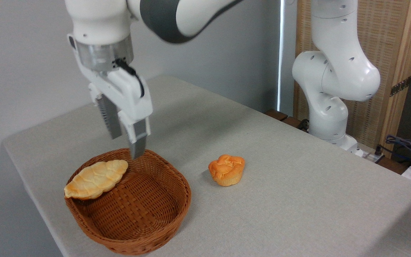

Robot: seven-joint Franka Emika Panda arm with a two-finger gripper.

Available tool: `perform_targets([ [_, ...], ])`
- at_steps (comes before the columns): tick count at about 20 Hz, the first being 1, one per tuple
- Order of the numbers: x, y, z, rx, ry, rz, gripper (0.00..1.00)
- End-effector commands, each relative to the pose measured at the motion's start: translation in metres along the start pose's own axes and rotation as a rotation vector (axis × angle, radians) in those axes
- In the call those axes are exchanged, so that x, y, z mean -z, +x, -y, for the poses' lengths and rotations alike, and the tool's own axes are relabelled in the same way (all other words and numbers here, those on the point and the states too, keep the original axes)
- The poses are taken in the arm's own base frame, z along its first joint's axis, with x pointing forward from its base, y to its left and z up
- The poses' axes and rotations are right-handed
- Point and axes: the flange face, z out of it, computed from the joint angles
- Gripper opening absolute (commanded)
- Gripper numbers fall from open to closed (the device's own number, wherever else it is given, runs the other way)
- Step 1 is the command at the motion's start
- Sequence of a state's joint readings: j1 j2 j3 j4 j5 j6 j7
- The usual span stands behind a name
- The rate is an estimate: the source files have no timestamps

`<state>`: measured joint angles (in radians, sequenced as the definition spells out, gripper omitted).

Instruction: Put bread into the basket

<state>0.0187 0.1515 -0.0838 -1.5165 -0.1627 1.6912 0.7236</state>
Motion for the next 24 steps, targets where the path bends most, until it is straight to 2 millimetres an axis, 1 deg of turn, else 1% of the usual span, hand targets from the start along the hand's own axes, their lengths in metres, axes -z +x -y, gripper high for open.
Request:
perform_targets([
  [1, 0.030, -0.019, -0.023, -0.005, 0.051, 0.052, 1.00],
  [3, 0.038, -0.026, -0.028, -0.005, 0.061, 0.051, 1.00],
  [6, 0.038, -0.035, -0.034, -0.007, 0.075, 0.074, 1.00],
  [9, 0.037, -0.037, -0.037, -0.014, 0.074, 0.077, 1.00],
  [17, 0.038, -0.040, -0.033, -0.007, 0.076, 0.076, 1.00],
  [19, 0.042, -0.048, -0.023, 0.026, 0.080, 0.070, 1.00],
  [20, 0.042, -0.050, -0.022, 0.025, 0.080, 0.072, 1.00],
  [23, 0.042, -0.052, -0.023, 0.025, 0.076, 0.095, 1.00],
  [24, 0.042, -0.051, -0.024, 0.016, 0.098, 0.120, 1.00],
])
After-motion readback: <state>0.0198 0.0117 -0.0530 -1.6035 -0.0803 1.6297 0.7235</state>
